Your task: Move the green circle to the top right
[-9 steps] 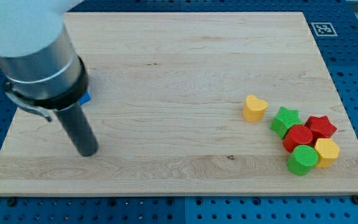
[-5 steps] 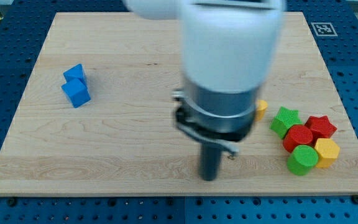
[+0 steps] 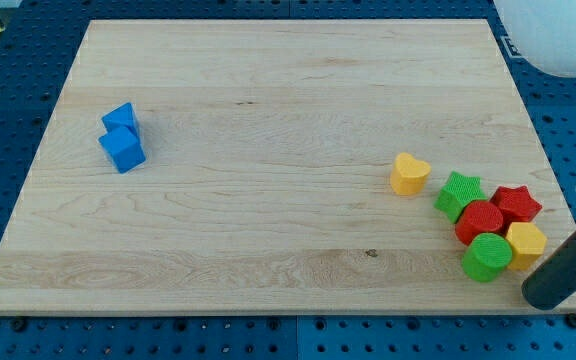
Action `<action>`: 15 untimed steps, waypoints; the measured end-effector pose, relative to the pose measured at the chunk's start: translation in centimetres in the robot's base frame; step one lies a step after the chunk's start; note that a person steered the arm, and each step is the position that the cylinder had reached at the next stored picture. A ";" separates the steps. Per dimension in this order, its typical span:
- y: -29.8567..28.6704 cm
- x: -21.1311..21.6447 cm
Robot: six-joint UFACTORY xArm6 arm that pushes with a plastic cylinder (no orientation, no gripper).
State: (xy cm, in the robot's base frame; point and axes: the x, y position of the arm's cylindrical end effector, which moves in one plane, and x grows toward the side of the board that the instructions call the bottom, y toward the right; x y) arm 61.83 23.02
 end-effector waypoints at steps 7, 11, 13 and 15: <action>-14.5 -2.9; -16.3 -6.7; -12.3 -6.7; -12.6 -9.7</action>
State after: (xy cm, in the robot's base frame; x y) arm 52.15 10.43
